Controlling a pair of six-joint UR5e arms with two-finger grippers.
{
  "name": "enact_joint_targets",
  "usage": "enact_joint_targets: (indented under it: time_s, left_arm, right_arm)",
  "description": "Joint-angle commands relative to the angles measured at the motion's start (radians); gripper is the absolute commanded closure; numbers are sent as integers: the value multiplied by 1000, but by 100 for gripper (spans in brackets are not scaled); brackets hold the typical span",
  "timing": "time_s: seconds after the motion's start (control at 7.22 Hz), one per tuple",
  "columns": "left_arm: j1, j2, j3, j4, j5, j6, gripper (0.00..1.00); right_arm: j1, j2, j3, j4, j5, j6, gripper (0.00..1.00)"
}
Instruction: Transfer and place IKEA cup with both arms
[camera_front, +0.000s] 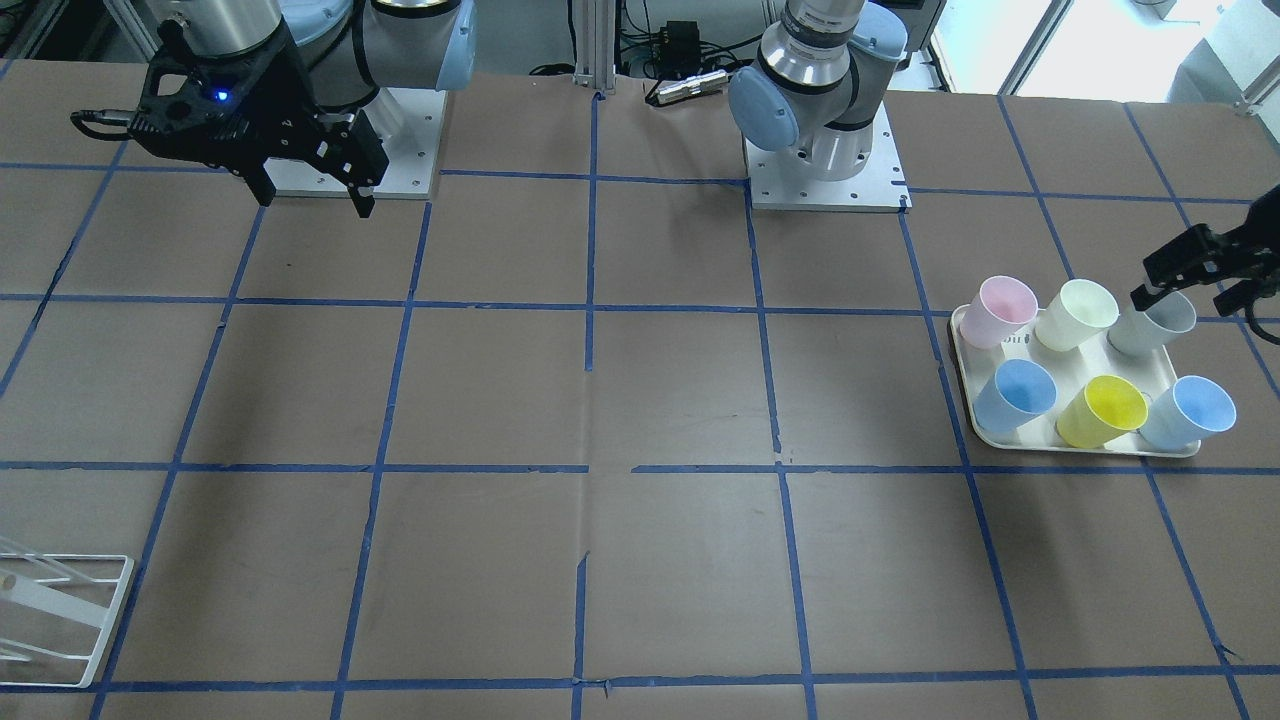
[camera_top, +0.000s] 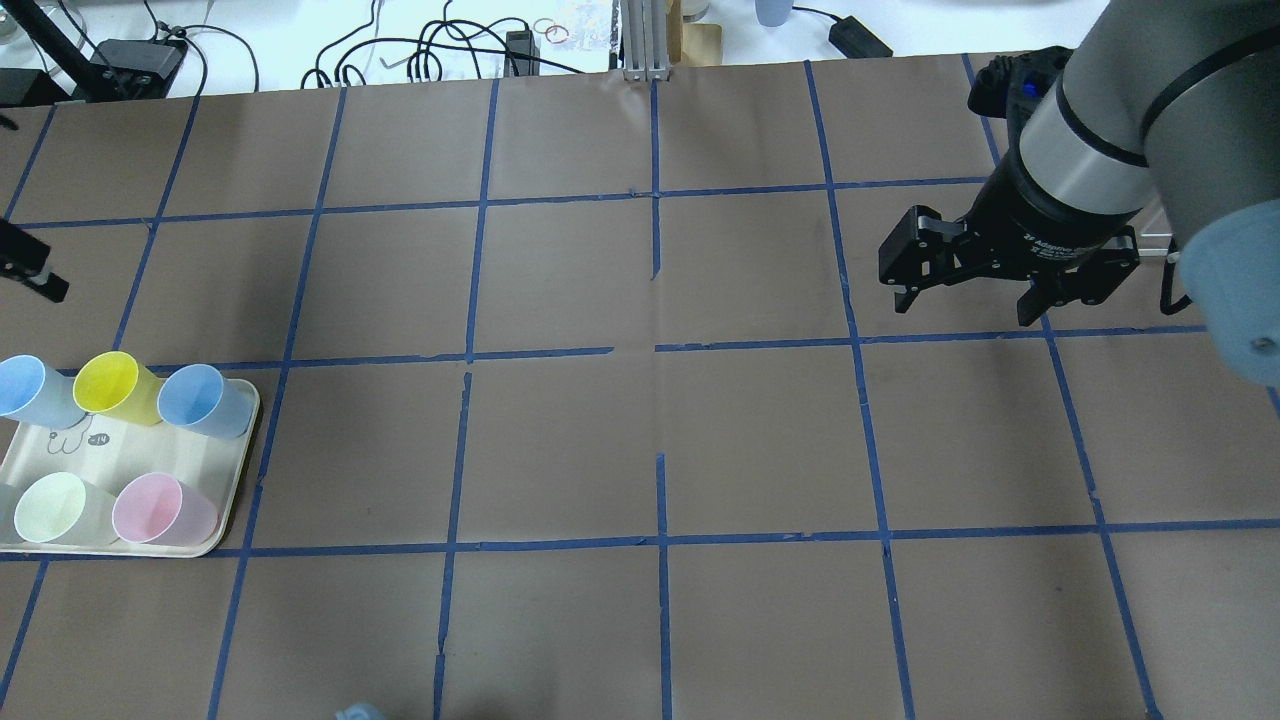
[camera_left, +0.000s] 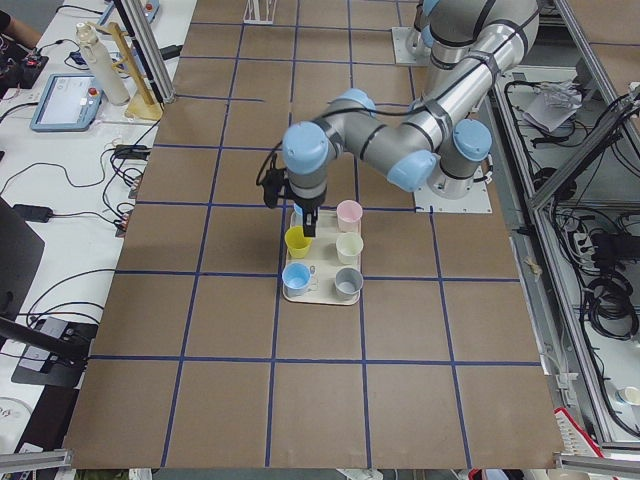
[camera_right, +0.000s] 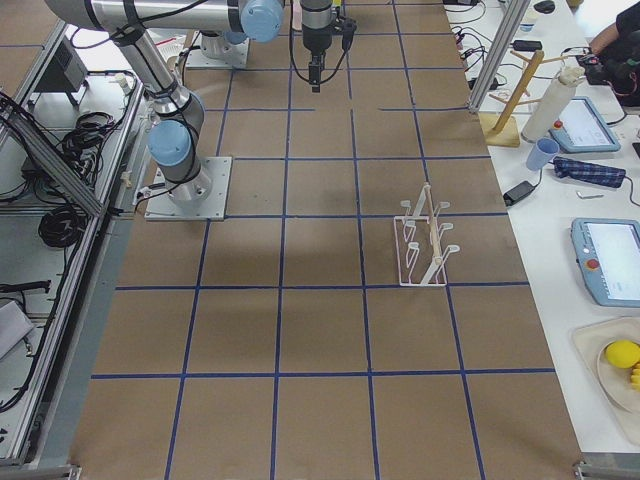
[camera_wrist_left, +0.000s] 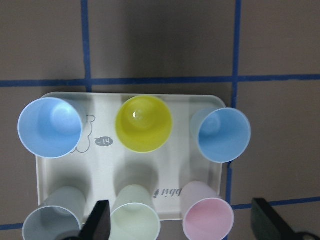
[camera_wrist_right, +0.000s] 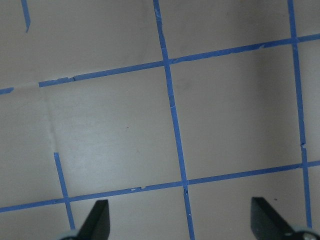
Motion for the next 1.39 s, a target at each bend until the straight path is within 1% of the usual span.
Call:
enact_joint_targets:
  time_s: [0.0, 0.14, 0.28, 0.55, 0.83, 1.25]
  left_arm:
    - [-290, 76, 0, -10, 51, -348, 0]
    - [-390, 95, -15, -9, 47, -473, 0]
    - [-455, 101, -2, -3, 33, -499, 0]
    - [-526, 94, -9, 17, 33, -577, 0]
    - [-558, 78, 1, 19, 33, -575, 0]
    - [-544, 75, 15, 13, 29, -568, 0]
  right_arm:
    - [-1, 0, 0, 1, 0, -1, 0]
    - [-1, 0, 0, 0, 0, -1, 0]
    - [-1, 0, 0, 0, 0, -1, 0]
    - [-1, 0, 0, 0, 0, -2, 0]
    - [-1, 0, 0, 0, 0, -2, 0]
    - [-1, 0, 0, -2, 0, -2, 0]
